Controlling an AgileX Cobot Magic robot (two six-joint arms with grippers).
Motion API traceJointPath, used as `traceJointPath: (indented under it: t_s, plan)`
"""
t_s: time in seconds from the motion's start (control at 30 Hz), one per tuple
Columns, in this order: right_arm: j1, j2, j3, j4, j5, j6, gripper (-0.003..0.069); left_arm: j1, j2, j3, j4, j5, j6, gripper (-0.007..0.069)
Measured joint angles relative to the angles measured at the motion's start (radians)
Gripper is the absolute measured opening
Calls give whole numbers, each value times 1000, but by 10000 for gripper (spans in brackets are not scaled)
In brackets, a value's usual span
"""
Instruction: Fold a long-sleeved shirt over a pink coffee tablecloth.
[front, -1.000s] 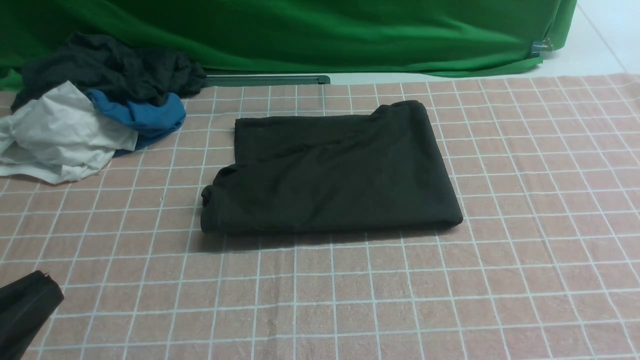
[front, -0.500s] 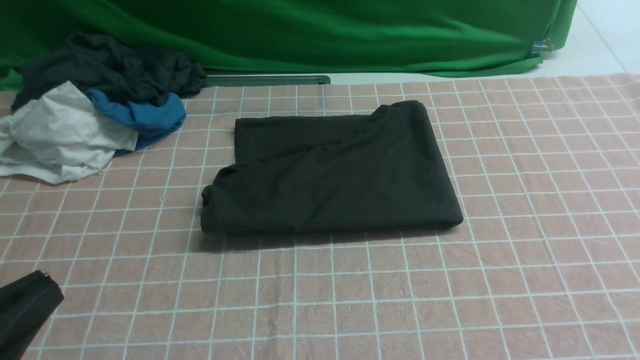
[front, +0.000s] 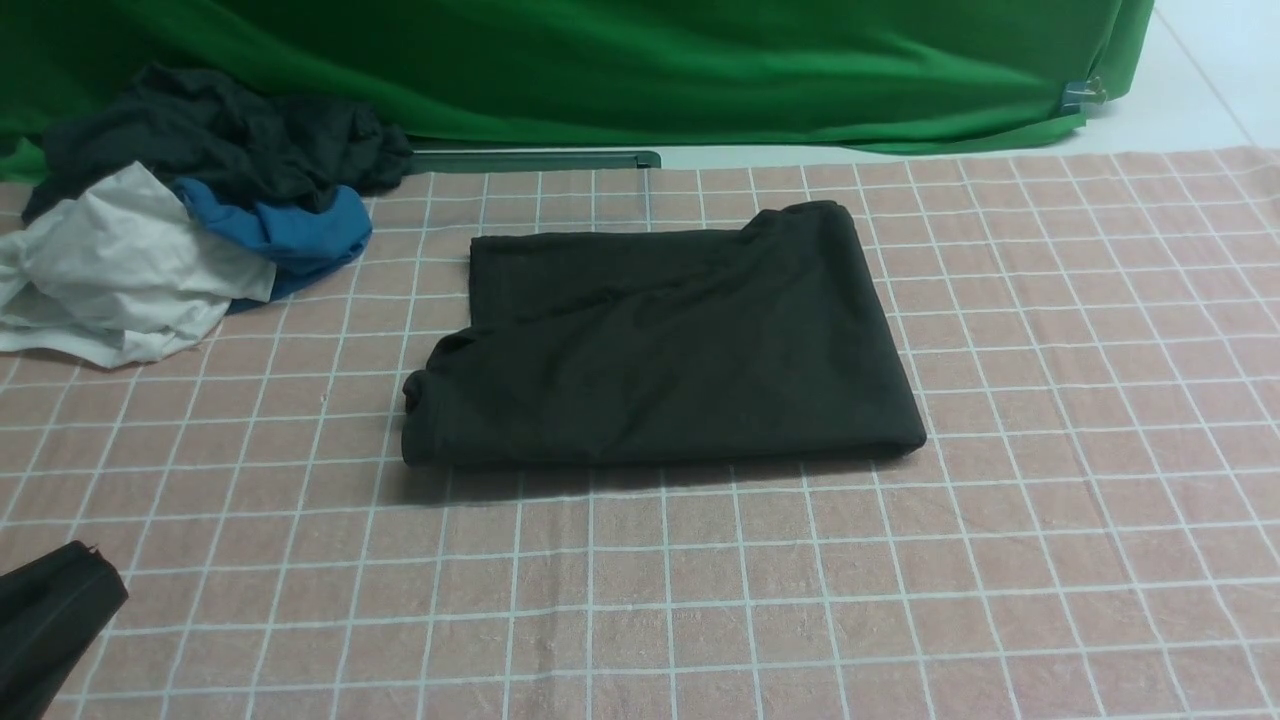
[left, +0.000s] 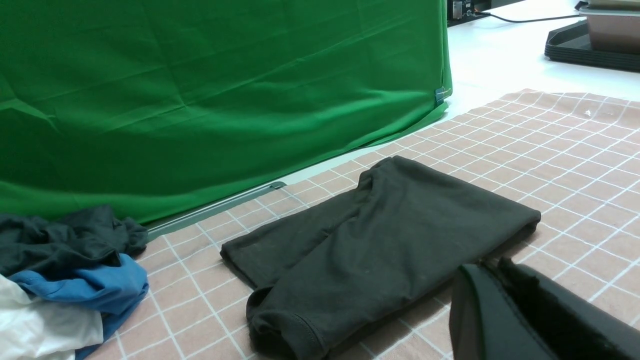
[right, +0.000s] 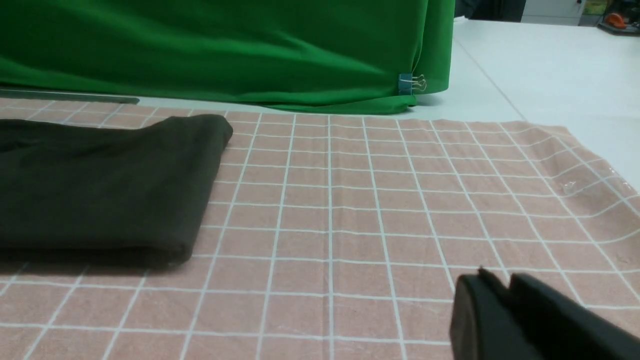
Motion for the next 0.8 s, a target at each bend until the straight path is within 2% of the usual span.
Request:
traceJointPath:
  t_s: [0.23, 0.37, 0.47, 0.53, 0.57, 0.7, 0.8]
  plan:
    - [0, 0, 0, 0, 0, 0, 92, 0, 0, 1, 0, 0, 0, 18]
    - [0, 0, 0, 0, 0, 0, 103, 18, 1, 54, -6, -85, 0, 18]
    - [0, 0, 0, 0, 0, 0, 112, 132, 1, 154, -58, -280, 21, 18]
    - [0, 0, 0, 0, 0, 0, 115, 185, 1, 189, -92, -332, 47, 18]
    - [0, 0, 0, 0, 0, 0, 119, 265, 1, 232, -151, -373, 83, 18]
    - [0, 0, 0, 0, 0, 0, 127, 383, -12, 293, -220, -374, 115, 18]
    - [0, 0, 0, 0, 0, 0, 136, 415, -22, 331, -238, -360, 125, 18]
